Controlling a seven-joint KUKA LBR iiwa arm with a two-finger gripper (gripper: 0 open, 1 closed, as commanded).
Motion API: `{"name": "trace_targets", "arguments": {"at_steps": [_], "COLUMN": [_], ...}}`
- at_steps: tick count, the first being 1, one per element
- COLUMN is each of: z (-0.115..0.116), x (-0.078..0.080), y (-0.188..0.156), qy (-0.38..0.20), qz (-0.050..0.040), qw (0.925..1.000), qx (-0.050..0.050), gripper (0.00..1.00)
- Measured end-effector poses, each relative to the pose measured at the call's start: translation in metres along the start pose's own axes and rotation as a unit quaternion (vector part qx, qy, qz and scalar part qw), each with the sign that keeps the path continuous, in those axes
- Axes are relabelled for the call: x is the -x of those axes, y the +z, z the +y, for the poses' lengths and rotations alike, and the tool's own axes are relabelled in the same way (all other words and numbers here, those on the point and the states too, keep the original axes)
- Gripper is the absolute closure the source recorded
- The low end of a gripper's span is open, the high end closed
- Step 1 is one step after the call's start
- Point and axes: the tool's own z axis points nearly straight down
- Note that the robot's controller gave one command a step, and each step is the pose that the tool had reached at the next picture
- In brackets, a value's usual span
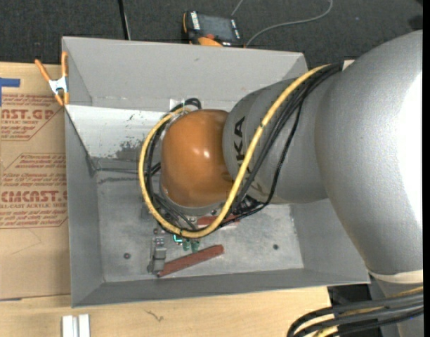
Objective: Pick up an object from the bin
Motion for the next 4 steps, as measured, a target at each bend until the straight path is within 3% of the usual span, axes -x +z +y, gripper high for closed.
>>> {"name": "trace_targets", "arguments": {"at_steps": [1, 2, 3, 4], "z": [-0.001, -0.001, -0.074, -0.069], "x": [0.002, 0.002, 0.012, 0.013], "y": [-0.004, -0.004, 0.068, 0.065], "qy": [0.001, 0.001, -0.044, -0.046], "qz": [-0.0035, -0.0036, -0.0009, -0.0033], "qw": [1.0000, 1.0000, 0.9990, 0.9989], "qx": [0.001, 0.001, -0.001, 0.001], "gripper": [1.00, 0.00, 0.00, 1.00]}}
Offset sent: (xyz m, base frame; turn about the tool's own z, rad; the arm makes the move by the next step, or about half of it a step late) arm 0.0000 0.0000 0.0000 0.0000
